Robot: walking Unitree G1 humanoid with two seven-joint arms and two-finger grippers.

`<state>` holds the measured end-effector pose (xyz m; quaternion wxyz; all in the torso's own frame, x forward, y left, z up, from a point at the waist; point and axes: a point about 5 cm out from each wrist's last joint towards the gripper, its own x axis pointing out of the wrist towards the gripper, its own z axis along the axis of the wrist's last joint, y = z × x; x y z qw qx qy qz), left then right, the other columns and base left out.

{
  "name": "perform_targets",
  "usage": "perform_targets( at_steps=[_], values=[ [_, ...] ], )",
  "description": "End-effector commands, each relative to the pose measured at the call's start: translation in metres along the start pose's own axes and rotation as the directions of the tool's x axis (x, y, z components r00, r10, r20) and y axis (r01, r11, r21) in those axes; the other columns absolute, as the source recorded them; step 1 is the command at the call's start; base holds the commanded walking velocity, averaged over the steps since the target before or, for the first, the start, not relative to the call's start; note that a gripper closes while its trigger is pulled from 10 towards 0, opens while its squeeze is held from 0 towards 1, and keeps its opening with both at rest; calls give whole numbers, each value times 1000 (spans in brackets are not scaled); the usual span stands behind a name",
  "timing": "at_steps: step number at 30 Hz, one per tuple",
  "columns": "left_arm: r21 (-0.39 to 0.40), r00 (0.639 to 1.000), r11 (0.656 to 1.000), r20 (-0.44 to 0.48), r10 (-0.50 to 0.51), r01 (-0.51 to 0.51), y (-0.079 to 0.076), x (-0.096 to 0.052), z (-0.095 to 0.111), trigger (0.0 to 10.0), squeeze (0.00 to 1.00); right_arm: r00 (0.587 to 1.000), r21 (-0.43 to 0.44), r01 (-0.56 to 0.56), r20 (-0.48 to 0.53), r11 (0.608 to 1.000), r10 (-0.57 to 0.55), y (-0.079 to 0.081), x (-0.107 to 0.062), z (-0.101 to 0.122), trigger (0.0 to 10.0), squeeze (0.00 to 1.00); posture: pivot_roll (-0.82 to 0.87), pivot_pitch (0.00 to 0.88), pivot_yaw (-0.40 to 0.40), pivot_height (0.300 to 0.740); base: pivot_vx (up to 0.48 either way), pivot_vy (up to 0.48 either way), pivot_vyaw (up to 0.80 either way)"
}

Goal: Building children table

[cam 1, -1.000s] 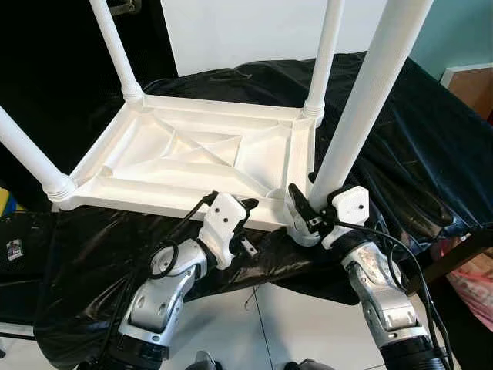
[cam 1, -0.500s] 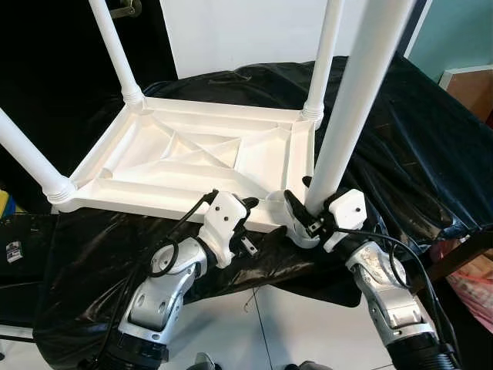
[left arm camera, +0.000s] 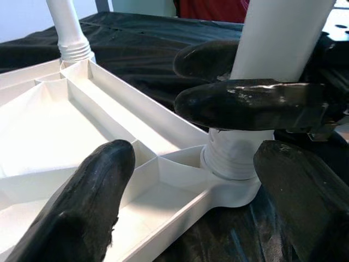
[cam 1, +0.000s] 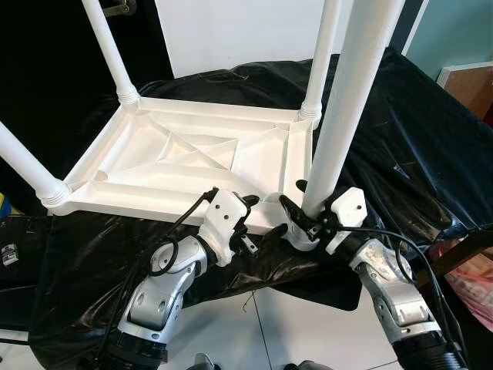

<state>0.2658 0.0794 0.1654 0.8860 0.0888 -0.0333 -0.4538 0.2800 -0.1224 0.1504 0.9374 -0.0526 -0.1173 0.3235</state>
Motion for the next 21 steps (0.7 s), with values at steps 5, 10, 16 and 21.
perform_targets(
  at_steps=[5,10,16,21],
  values=[
    [0,1000,1000,-9,28,-28,2,0,1,10000,0,980,159,33,-197,987,-1,5,-9,-34,10000,0,-7,106,10,740,0,0,0],
    [-2,1000,1000,-6,23,-23,1,0,1,10000,0,967,153,36,-254,988,4,5,-11,-39,10000,0,-8,105,9,740,0,0,0],
    [-1,1000,1000,-5,21,-21,0,0,1,10000,0,957,160,41,-291,986,8,5,-14,-44,10000,0,-8,105,5,740,0,0,0],
    [-1,1000,1000,-4,21,-21,0,0,2,10000,0,950,166,42,-313,985,13,6,-15,-45,10000,0,-7,102,4,740,0,0,0]
  ],
)
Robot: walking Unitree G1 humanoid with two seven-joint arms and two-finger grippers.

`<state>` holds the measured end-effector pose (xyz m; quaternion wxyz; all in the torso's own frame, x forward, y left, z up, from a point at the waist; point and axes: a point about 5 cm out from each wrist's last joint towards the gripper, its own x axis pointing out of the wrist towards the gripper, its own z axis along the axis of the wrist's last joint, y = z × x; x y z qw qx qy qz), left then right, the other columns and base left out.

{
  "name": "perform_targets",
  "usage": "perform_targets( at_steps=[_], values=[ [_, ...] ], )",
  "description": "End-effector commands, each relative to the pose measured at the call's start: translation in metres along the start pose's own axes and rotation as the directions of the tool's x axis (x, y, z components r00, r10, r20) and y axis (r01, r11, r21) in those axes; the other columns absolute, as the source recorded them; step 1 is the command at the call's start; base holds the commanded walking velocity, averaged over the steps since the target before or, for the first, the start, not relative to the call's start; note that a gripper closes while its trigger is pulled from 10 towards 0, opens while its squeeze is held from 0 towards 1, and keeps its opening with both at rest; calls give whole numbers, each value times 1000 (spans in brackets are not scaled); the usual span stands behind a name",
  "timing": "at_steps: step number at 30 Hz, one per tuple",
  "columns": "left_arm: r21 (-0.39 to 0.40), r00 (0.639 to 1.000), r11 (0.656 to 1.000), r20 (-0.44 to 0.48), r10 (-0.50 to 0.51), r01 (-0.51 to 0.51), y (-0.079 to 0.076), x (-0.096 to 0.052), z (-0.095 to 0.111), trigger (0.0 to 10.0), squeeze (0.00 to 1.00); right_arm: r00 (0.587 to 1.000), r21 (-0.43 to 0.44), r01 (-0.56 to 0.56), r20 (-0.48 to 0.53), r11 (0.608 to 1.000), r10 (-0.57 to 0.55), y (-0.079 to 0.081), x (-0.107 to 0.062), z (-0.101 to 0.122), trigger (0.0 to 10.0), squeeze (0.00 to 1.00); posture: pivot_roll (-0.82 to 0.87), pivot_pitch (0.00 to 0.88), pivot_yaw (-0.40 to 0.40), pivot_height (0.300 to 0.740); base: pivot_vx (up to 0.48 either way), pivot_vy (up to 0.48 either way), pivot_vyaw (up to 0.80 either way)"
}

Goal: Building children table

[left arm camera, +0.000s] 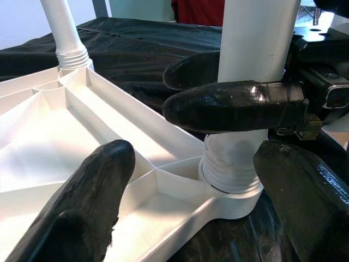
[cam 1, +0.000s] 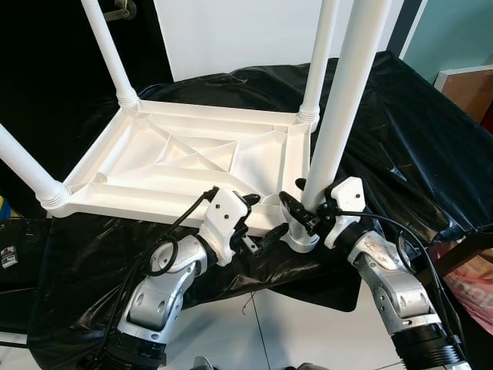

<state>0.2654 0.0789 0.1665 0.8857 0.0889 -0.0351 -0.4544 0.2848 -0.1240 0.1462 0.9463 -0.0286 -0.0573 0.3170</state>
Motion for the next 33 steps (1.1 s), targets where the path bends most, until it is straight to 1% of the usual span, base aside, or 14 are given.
perform_targets(
  at_steps=[1,6,8,11,12,13,15,16,17,18,19,23,29,33],
  values=[
    [-2,1000,1000,-7,22,-22,0,0,1,10000,0,976,83,16,-220,996,3,5,-13,-42,10000,0,-7,101,3,740,0,0,0],
    [-2,1000,1000,-5,22,-22,0,0,1,10000,0,980,51,23,-198,998,-13,5,-13,-40,10000,0,-7,100,-2,740,0,0,0],
    [-5,1000,1000,-3,22,-22,-1,1,1,10000,0,979,38,142,-152,989,-135,2,-13,-37,10000,0,-7,100,-5,740,0,0,0],
    [-6,1000,1000,-3,21,-21,-1,1,1,10000,0,975,44,183,-135,982,-176,1,-12,-35,10000,0,-7,100,-5,740,0,0,0],
    [-7,1000,1000,-3,19,-19,-2,1,0,10000,0,962,56,257,-108,965,-250,2,-11,-32,10000,0,-9,100,-8,740,0,0,0],
    [-7,1000,1000,-3,19,-19,-2,1,0,10000,0,962,56,257,-108,965,-250,2,-11,-32,10000,0,-9,100,-8,740,0,0,0],
    [-9,1000,1000,-4,17,-17,-3,1,0,10000,0,941,66,332,-87,941,-326,4,-9,-31,10000,0,-9,99,-9,740,0,0,0],
    [-9,1000,1000,-4,17,-17,-3,1,0,10000,0,941,66,332,-87,941,-326,4,-9,-31,10000,0,-9,99,-9,740,0,0,0],
    [-9,1000,1000,-2,15,-15,-3,1,0,10000,0,902,93,429,-95,898,-421,4,-8,-32,10000,0,-8,98,-9,740,0,0,0],
    [-9,1000,1000,-2,15,-15,-3,1,0,10000,0,902,93,429,-95,898,-421,4,-8,-32,10000,0,-8,98,-9,740,0,0,0],
    [-8,1000,1000,-1,14,-14,-4,1,0,10000,0,886,105,462,-104,881,-452,5,-8,-34,10000,0,-6,97,-10,740,0,0,0],
    [-9,1000,1000,-1,15,-15,-3,2,1,10000,0,827,62,558,-127,828,-548,2,-7,-35,10000,0,-5,94,-11,740,0,0,0],
    [-10,1000,1000,-1,13,-13,-3,2,0,10000,0,803,56,590,-144,805,-578,1,-3,-35,10000,0,-4,93,-12,740,0,0,0],
    [-8,1000,1000,2,15,-15,-3,2,1,10000,0,827,7,556,-109,831,-552,6,4,-31,10000,0,-3,90,-14,740,0,0,0]
  ],
)
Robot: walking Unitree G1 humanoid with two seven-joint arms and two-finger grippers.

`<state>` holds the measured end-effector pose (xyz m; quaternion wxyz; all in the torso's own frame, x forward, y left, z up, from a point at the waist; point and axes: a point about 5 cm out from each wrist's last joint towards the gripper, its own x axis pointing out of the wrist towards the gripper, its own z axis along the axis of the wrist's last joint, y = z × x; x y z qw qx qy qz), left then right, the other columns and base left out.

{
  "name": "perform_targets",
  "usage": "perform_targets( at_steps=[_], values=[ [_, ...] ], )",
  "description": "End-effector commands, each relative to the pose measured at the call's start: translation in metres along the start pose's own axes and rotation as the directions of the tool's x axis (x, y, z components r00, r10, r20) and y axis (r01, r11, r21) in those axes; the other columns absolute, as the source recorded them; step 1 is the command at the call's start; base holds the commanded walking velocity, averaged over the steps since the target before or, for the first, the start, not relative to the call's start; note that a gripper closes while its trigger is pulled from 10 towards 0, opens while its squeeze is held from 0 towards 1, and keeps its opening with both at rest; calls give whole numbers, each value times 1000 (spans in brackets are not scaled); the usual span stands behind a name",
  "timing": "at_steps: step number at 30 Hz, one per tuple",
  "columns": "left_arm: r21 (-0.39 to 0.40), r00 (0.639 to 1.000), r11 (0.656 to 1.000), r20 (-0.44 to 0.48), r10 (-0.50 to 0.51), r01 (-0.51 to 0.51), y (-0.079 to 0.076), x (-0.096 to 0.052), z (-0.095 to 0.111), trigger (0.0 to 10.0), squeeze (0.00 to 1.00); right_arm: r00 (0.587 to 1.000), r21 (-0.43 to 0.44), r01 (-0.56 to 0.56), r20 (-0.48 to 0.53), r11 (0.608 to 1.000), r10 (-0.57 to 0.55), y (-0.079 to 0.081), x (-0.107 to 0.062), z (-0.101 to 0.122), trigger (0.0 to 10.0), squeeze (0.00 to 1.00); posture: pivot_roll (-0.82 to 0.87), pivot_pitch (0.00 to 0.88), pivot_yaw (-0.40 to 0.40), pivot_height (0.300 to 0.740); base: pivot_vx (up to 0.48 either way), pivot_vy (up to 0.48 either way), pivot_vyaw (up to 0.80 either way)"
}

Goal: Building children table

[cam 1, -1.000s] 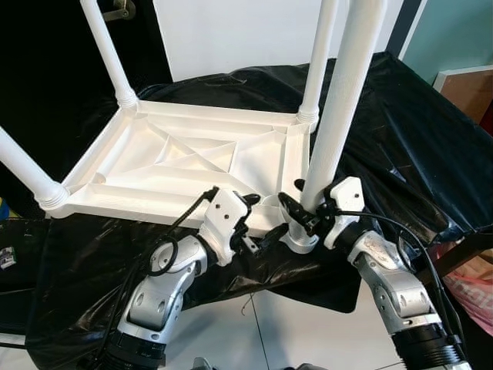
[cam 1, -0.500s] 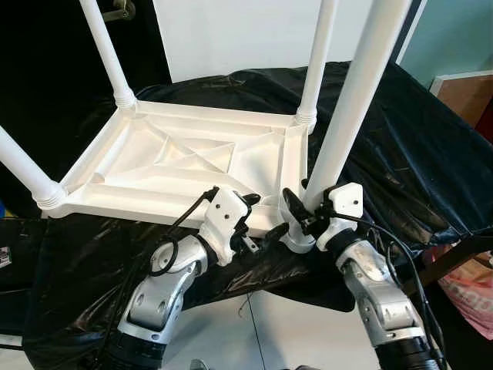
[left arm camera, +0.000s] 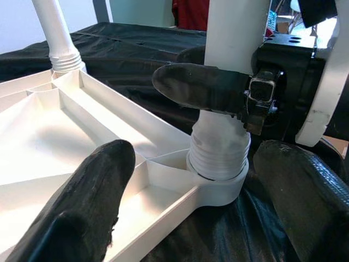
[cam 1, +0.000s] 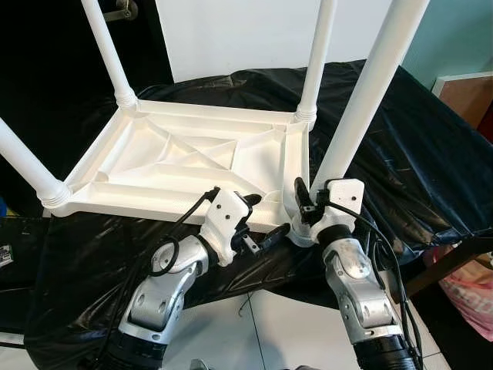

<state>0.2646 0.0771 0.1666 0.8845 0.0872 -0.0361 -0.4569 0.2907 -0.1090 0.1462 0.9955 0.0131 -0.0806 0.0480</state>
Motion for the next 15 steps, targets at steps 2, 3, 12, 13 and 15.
perform_targets(
  at_steps=[2,3,12,13,15],
  values=[
    [-6,1000,1000,0,22,-22,-1,1,1,10000,0,989,-49,29,-146,998,-36,-7,-8,-30,10000,0,-3,90,-14,740,0,0,0],
    [-6,1000,1000,0,22,-22,-1,1,1,10000,0,989,-49,29,-146,998,-36,-7,-8,-30,10000,0,-3,90,-14,740,0,0,0],
    [-4,1000,1000,1,28,-28,-1,1,1,10000,0,999,-87,39,-9,995,-40,-3,-3,-7,10000,0,0,87,-20,740,0,0,0],
    [-4,1000,1000,1,28,-28,-1,1,1,10000,0,999,-87,48,21,995,-46,-3,-2,-2,10000,0,0,88,-22,740,0,0,0],
    [-5,1000,1000,0,28,-28,-1,1,1,10000,0,998,-87,61,22,994,-59,-5,-2,0,10000,0,-1,89,-21,740,0,0,0]
  ],
)
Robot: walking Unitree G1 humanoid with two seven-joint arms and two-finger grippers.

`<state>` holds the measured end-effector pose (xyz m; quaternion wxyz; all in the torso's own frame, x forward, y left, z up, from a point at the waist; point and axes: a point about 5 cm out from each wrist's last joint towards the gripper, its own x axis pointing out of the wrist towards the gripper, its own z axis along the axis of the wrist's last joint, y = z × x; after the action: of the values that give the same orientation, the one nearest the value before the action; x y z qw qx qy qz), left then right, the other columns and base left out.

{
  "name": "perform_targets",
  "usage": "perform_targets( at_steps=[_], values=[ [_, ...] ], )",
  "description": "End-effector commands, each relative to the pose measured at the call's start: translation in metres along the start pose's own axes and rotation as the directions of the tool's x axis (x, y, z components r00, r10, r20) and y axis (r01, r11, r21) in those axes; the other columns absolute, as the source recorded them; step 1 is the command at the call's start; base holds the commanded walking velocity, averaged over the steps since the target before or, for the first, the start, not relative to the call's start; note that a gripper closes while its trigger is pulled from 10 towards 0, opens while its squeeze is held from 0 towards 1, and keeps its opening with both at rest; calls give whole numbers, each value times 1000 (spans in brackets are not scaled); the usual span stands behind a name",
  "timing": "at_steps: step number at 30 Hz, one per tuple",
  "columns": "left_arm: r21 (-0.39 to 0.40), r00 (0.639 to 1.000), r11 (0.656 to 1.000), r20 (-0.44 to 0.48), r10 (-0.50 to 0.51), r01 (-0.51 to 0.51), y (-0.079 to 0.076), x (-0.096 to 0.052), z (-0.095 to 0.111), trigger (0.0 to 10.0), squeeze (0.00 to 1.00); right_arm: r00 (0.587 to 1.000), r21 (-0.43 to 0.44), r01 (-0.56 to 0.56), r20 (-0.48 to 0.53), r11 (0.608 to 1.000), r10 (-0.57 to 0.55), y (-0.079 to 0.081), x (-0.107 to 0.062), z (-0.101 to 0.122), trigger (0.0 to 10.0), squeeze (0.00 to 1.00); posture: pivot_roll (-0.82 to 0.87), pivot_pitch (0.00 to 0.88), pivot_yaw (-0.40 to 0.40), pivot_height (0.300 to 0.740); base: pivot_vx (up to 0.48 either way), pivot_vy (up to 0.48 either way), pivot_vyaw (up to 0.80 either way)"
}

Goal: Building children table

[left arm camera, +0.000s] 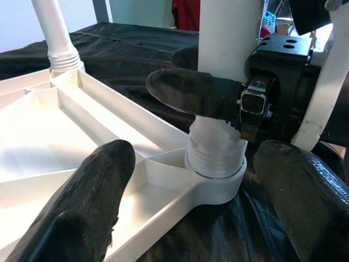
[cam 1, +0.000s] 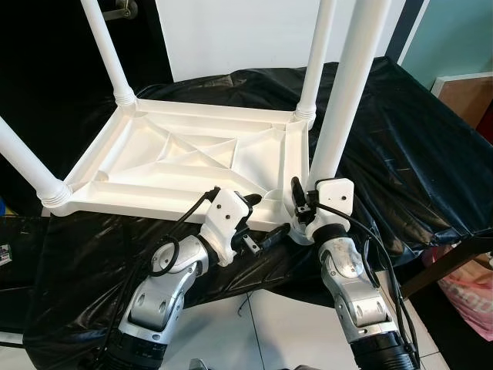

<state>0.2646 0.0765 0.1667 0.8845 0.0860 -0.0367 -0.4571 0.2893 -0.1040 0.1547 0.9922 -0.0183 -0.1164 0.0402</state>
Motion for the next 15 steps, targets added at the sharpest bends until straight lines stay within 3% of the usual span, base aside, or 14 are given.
perform_targets(
  at_steps=[1,5,15],
  values=[
    [-3,1000,1000,-2,28,-28,-1,1,1,10000,0,996,-28,62,-66,998,-64,-11,-2,-11,10000,0,-1,89,-21,740,0,0,0],
    [-3,1000,1000,-1,28,-28,-1,1,1,10000,0,994,-37,61,-88,997,-64,-12,-3,-15,10000,0,-2,90,-21,740,0,0,0],
    [-5,1000,1000,0,27,-27,-1,1,1,10000,0,980,-78,-195,-66,978,190,-12,-14,-25,10000,0,-5,95,-18,740,0,0,0]
  ],
)
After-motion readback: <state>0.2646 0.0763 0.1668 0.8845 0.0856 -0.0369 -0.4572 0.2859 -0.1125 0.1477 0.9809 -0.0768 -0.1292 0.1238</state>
